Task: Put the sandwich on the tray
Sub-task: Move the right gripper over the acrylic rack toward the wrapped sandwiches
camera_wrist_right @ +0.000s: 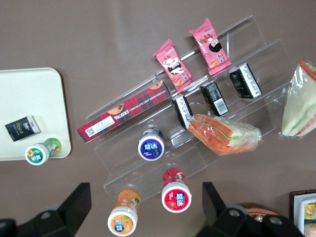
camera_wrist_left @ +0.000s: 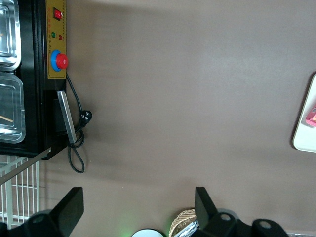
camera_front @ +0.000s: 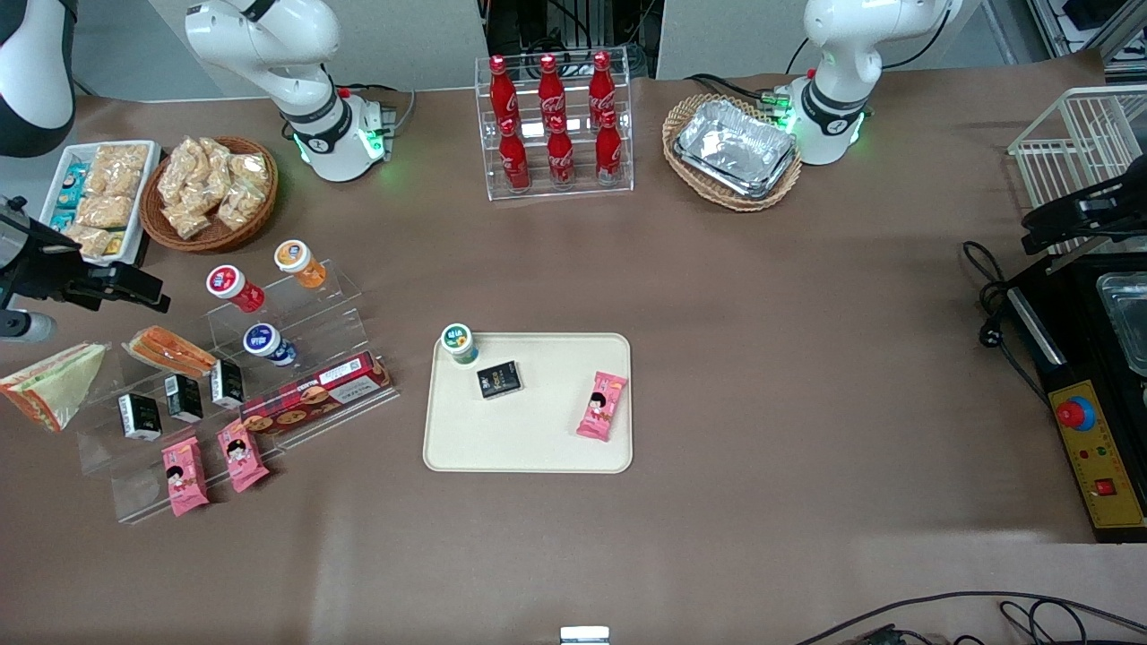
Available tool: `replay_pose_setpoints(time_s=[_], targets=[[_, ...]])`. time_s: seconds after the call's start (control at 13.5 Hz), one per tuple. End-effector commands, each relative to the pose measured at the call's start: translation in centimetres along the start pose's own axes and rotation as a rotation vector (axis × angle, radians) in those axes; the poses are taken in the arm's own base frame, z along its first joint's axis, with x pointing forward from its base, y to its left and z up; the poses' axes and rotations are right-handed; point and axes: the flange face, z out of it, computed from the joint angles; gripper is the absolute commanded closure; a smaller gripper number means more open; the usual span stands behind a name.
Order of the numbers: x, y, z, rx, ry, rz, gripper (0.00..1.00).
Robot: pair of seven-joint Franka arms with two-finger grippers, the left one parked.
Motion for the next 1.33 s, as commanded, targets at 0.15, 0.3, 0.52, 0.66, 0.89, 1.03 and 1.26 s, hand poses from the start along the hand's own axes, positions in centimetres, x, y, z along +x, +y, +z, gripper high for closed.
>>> replay_pose_setpoints(time_s=[0.15, 0.3, 0.52, 0.66, 0.89, 1.03, 1.26], targets=[[-0.2, 3.8, -1.4, -0.005, 0.009, 0.073, 0.0], [-0.4, 7.1, -1.2, 0.003, 0.004, 0.124, 0.0], [-0.6, 11.2, -1.0, -0.022, 0.009, 0.098, 0.0], [-0.5, 15.0, -0.6, -0.06, 0.027, 0.094, 0.0], [-0.3, 19.6, 1.1, -0.078, 0.031, 0.035, 0.0], [0.2, 21.9, 2.6, -0.096, 0.034, -0.019, 0.0], [1.1, 25.1, 6.4, -0.119, 0.024, -0.071, 0.0]])
